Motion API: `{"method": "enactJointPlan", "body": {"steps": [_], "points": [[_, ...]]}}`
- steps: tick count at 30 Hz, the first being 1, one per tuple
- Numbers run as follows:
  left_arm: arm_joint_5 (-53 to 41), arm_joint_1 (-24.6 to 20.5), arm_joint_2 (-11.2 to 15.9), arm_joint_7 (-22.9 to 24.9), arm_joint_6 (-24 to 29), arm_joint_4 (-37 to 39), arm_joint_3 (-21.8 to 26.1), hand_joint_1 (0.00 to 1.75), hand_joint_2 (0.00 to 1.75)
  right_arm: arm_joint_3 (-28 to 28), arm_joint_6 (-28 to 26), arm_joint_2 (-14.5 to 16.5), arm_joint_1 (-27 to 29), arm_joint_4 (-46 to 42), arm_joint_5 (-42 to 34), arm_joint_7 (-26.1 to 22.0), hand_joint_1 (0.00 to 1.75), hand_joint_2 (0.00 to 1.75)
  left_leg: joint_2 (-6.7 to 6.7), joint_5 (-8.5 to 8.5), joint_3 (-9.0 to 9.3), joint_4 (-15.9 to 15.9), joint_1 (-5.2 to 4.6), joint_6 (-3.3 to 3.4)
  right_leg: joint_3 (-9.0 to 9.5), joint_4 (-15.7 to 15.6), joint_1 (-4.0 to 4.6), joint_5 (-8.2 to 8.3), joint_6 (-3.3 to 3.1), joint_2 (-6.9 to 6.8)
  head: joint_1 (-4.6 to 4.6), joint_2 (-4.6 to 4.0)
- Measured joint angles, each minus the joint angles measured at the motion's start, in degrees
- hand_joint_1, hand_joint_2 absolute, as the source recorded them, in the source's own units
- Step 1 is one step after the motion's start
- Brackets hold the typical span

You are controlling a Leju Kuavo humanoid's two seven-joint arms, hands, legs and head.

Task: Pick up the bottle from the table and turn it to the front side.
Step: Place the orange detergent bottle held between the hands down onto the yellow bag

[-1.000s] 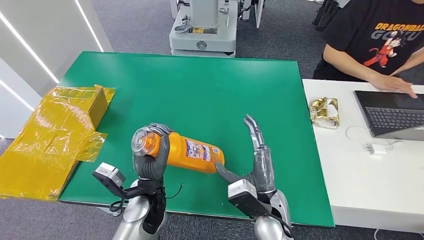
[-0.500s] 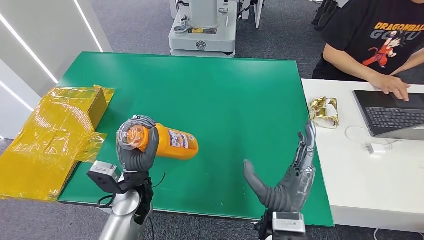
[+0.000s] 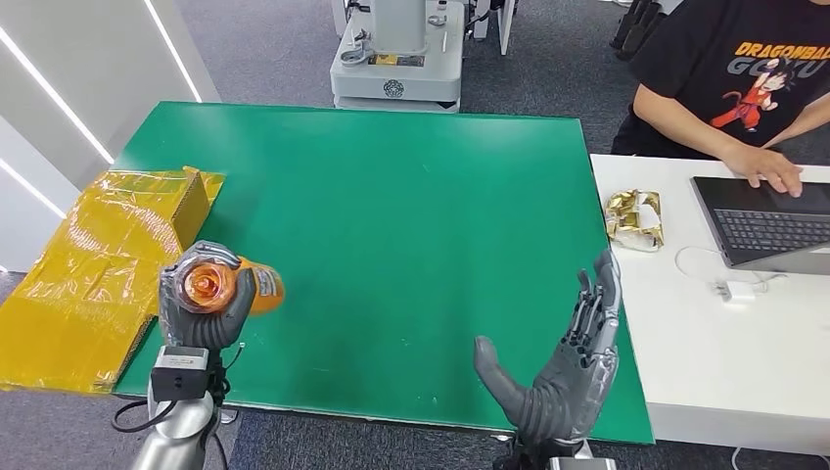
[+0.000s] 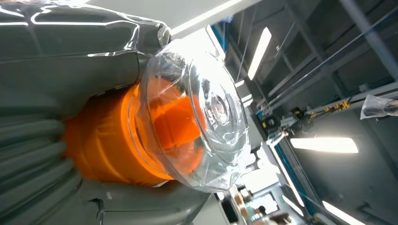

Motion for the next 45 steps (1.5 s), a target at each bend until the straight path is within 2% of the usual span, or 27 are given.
{"method": "enactJointPlan", "body": {"steps": [2,7,14,18,24,29,32,39,45], "points": [[-3.01,0.36,1.31,0.62,1.86,-0.75,0.79,1.75,1.75,0.67,0.63,-0.40,-0.02,0.00,-0.24,-0.03,0.00,1.75,0.00,0.00,0.00,0.00,0.00,0.00,0.01,0.00,0.00,0.00,0.00,0.00,0.01,0.00],[-17.82,0.60,5.20,4.34,7.70,-1.31,1.89,1.75,1.75,2.20,1.66,-1.33,-0.20,0.02,-1.13,-0.14,0.00,1.75,0.00,0.00,0.01,0.00,-0.01,0.00,0.01,0.00,-0.01,0.00,0.01,0.00,0.01,0.00],[-31.81,-0.12,9.61,8.69,8.64,-0.51,1.94,1.75,1.75,3.20,2.63,-1.94,-0.45,0.02,-1.61,-0.20,0.00,1.75,0.01,0.01,0.02,0.00,0.00,-0.01,0.00,0.00,0.00,0.00,0.00,0.01,0.01,0.00],[-34.33,-1.60,10.67,9.74,8.03,1.59,1.72,1.75,1.75,3.27,2.75,-1.95,-0.46,0.01,-1.58,0.00,0.00,1.75,0.00,0.01,0.02,0.01,-0.01,-0.01,-0.01,-0.01,-0.01,0.00,0.00,0.00,0.01,0.00],[-35.44,-6.13,11.26,9.70,6.65,9.73,0.75,1.75,1.75,3.21,3.46,-2.16,0.00,-0.72,-1.68,0.64,0.00,1.75,0.03,0.02,0.04,0.01,-0.01,-0.02,-0.01,-0.01,-0.01,0.03,-0.01,0.03,0.02,0.00],[-35.69,-9.07,11.41,9.20,2.45,17.85,-0.87,1.75,1.75,3.09,4.80,-2.59,0.91,-1.68,-2.43,0.97,0.00,1.75,0.04,0.02,0.04,0.01,-0.01,-0.02,-0.03,-0.01,-0.01,0.03,-0.02,0.05,0.01,0.00],[-37.06,-10.69,11.19,9.28,1.98,22.93,-2.53,1.75,1.75,3.03,5.61,-2.67,1.19,-2.08,-2.79,1.11,0.00,1.75,0.07,0.01,0.03,0.01,-0.01,-0.03,-0.04,-0.01,-0.01,0.03,-0.02,0.10,0.01,0.00],[-46.09,-16.53,12.27,12.12,2.67,35.87,-7.79,1.75,1.75,2.93,6.85,-2.85,1.51,-3.14,-3.05,1.77,0.00,1.75,0.12,-0.02,0.08,0.00,-0.01,-0.08,0.00,0.01,-0.01,0.03,-0.02,0.15,0.02,0.00],[-51.68,-19.20,13.99,14.34,2.64,43.00,-10.89,1.75,1.75,2.90,7.86,-2.91,1.61,-3.29,-3.74,1.82,0.00,1.75,0.16,-0.02,0.13,-0.01,0.00,-0.11,0.00,0.06,-0.01,0.05,-0.07,0.18,0.02,0.00]]}}
